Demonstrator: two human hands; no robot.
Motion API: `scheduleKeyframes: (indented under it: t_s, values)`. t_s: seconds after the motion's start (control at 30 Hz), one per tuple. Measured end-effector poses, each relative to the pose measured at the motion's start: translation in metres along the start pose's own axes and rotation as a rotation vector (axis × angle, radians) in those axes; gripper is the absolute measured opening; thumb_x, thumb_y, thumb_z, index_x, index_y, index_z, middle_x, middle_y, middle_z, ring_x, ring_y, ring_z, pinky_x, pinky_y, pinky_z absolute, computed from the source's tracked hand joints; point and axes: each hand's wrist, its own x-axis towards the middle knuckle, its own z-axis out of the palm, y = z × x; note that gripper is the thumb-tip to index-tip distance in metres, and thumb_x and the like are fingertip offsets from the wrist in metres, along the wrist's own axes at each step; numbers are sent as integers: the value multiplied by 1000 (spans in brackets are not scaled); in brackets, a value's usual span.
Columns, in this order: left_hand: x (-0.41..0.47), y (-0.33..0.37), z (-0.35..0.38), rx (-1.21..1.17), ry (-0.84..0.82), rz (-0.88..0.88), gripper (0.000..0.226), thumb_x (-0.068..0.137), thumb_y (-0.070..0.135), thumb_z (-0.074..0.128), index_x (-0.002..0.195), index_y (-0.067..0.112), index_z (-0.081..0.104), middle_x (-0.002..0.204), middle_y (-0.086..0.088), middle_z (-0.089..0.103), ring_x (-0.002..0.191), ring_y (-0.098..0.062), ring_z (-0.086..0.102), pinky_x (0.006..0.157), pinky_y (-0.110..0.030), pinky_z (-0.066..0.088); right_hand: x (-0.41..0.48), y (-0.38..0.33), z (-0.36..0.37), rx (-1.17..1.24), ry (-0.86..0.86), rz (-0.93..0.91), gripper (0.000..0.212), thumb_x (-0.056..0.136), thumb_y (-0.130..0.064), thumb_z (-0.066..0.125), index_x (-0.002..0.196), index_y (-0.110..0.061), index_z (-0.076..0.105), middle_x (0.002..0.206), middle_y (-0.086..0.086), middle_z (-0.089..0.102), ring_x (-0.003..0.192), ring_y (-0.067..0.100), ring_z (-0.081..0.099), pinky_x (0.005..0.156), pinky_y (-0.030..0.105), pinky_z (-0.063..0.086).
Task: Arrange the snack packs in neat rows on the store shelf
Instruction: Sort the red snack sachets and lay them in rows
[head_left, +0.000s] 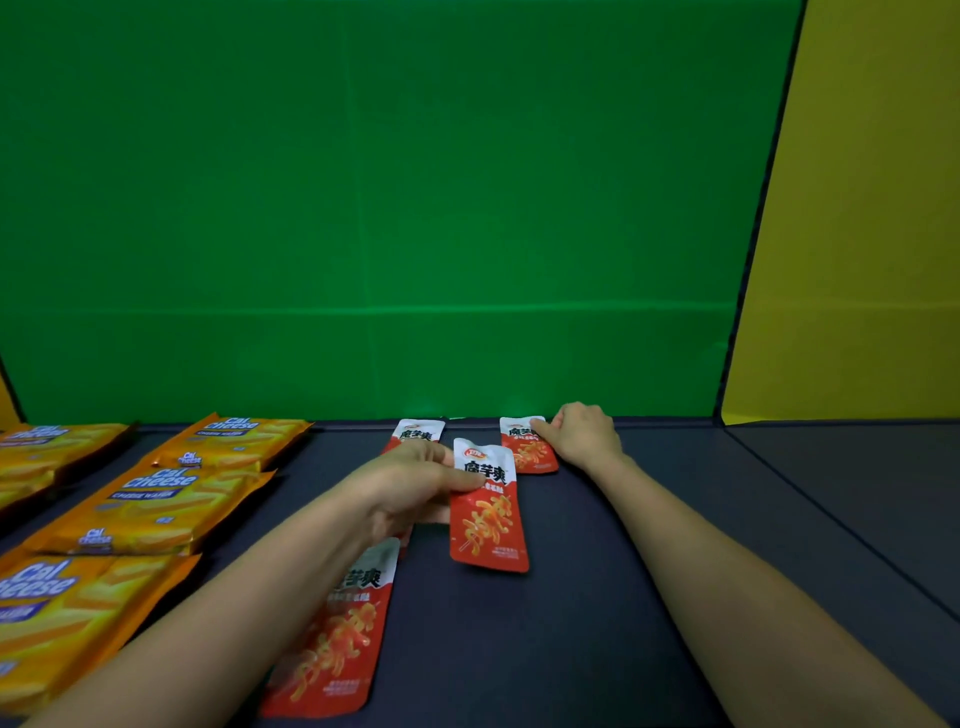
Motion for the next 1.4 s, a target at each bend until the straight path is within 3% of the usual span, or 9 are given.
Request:
scheduleKeyframes:
  t_s: [0.1,0.23,0.47,0.6,0.7,0.93,1.07,1.2,1.4]
  values:
    - [2,0,6,39,27,6,6,84,7,64,80,4,60,71,-6,70,55,-8,67,52,-19,55,-6,1,-8,17,12,-5,48,90,-48,46,104,-4,60,110,16,64,103,34,57,82,36,45]
    - [4,-1,17,-13,7,6,12,83,4,65,71,1,64,60,-3,71,50,-7,67,48,-18,53,-29,2,-39,-30,-49,-79,39,92,-37,49,97,-2,64,107,16,67,102,33,59,82,33,45]
    - [12,-2,40,-42,-2,40,20,83,1,64,63,2,58,53,-3,69,48,-7,67,55,-17,57,-115,18,-88,43,-7,-304,16,89,-36,54,88,-22,63,83,-7,65,82,12,59,73,25,43]
    - [19,-4,41,203,82,47,22,80,11,70,63,7,57,50,1,66,40,-4,60,44,-14,50,-163,31,-100,130,13,-359,12,87,-35,56,83,-27,63,74,-7,66,73,8,60,69,21,46]
    - [23,-5,40,404,112,61,27,80,22,71,60,9,59,51,-6,61,31,-5,48,38,-14,40,-182,39,-101,201,33,-364,9,86,-33,58,80,-29,64,71,-6,66,67,6,59,63,14,44]
    - [22,-3,51,844,227,106,45,84,40,62,48,14,54,29,5,49,29,-3,45,45,-18,38,-195,46,-95,249,35,-365,9,85,-31,60,77,-30,64,72,-4,66,68,9,58,59,10,41]
    - [25,-5,49,967,282,133,48,78,50,64,52,15,45,55,1,49,66,-22,55,63,-29,44,-196,49,-93,249,31,-361,10,85,-30,61,76,-30,64,71,-4,66,67,9,58,60,11,41]
    - [20,-5,51,1004,314,153,50,79,51,62,53,14,40,57,-1,45,75,-28,55,63,-32,41,-197,51,-92,239,20,-355,9,85,-32,60,76,-31,64,72,-5,66,68,7,58,62,12,42]
    - [-31,-1,47,1191,482,477,33,89,48,48,94,16,52,96,0,64,95,-22,59,71,-31,41,-197,45,-89,154,21,-406,8,87,-34,57,80,-33,62,74,-10,64,77,2,56,63,11,41]
